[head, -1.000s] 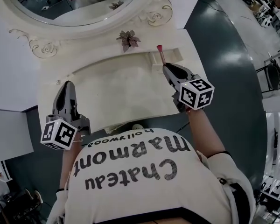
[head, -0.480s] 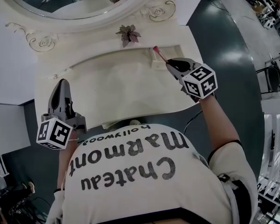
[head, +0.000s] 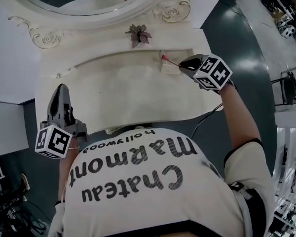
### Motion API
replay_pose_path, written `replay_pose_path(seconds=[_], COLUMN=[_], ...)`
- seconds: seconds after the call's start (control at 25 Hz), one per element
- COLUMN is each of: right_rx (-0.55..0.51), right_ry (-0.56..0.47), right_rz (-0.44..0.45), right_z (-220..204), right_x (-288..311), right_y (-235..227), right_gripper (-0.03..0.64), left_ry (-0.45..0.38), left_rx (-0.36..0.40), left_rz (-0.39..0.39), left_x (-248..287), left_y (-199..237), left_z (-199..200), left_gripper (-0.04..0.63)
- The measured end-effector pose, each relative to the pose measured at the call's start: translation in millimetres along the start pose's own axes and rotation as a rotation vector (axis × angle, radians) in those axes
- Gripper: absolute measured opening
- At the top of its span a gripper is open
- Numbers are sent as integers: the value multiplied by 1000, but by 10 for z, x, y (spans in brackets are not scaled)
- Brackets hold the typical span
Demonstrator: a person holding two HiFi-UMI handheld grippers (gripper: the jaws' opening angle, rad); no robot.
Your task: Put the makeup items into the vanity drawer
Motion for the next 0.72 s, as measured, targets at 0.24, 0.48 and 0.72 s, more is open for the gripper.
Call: replay_pose_path(seconds=[0.24,0.48,0.72], right_rx=[-87,-116,-172], right_ry=[135,266,381], right_rz=[71,98,93], right_z=[-46,-96,-185], right_x=[21,40,183], right_y=[-110,-283,-436], right_gripper=[58,58,58], left_ry=[-8,-8,-11], left_rx=[-11,-31,-49], left_rz=[54,102,122], left_x=[-139,-266,-307], left_y=[121,215,266], left_z=[-8,-45,-97], left_gripper=[8,8,8])
Point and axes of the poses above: the fingertips, and each gripper's own axes: x forward along the fingers, y to its left, z out of its top, the point moved 3 cm from there along -x, backward along the fingers, and after that the axes turned 2 degrees about -z, right-handed, at the moved point
